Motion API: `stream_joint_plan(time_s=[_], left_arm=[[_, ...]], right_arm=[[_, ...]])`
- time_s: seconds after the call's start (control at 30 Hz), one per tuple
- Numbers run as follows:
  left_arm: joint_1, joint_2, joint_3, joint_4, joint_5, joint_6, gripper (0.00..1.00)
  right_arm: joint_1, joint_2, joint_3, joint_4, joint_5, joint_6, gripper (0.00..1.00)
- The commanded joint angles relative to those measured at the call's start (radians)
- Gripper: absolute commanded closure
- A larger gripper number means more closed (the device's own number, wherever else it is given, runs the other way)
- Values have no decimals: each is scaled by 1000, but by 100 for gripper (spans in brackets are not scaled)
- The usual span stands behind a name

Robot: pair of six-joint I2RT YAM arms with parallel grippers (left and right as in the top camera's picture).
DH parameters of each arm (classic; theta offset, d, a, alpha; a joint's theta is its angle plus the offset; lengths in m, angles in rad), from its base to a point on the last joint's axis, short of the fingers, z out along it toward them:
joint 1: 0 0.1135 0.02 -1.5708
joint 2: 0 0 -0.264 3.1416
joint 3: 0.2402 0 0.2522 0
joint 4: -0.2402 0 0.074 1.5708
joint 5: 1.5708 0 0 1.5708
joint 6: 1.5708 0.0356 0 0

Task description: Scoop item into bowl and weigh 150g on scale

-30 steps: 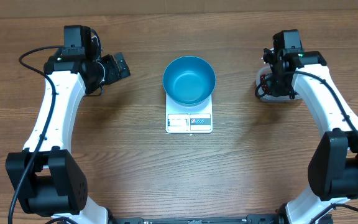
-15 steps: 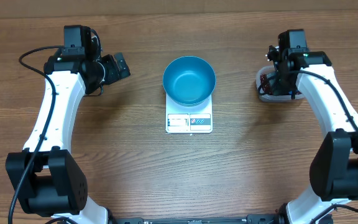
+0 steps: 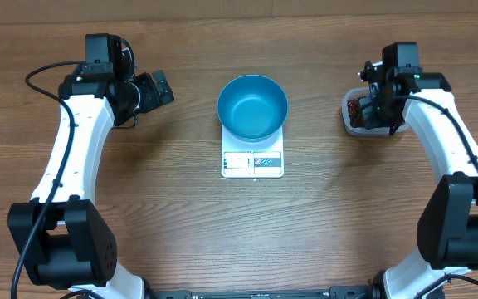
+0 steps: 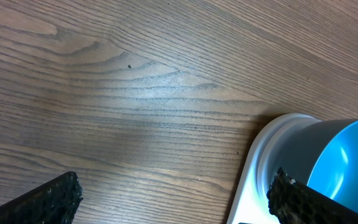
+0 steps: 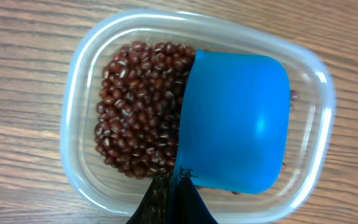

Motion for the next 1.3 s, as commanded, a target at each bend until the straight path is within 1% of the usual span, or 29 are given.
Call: stream_joint_plan(time_s=[0.0,0.1,0.37,0.77,1.03,1.1,1.27], left_arm=[[-2,-27,14,1,-6,19,0],[-2,-27,14,1,-6,19,1],[-2,-27,14,1,-6,19,0],[-2,-27,14,1,-6,19,0],[-2,-27,14,1,-6,19,1],[-2,-27,14,1,-6,19,0],[-2,-27,14,1,-6,19,0]], right_arm=[[-23,41,-75,32,-49,52,96],[-23,41,-89,37,-72,66,96],[-23,41,-89,77,-85,163,96],[-23,41,-89,87,-129,164,96],[-23,41,-94,98,-134,273,96],[-23,41,-95,104,-154,294,96],[-31,41,-95,109,-251,295,96]])
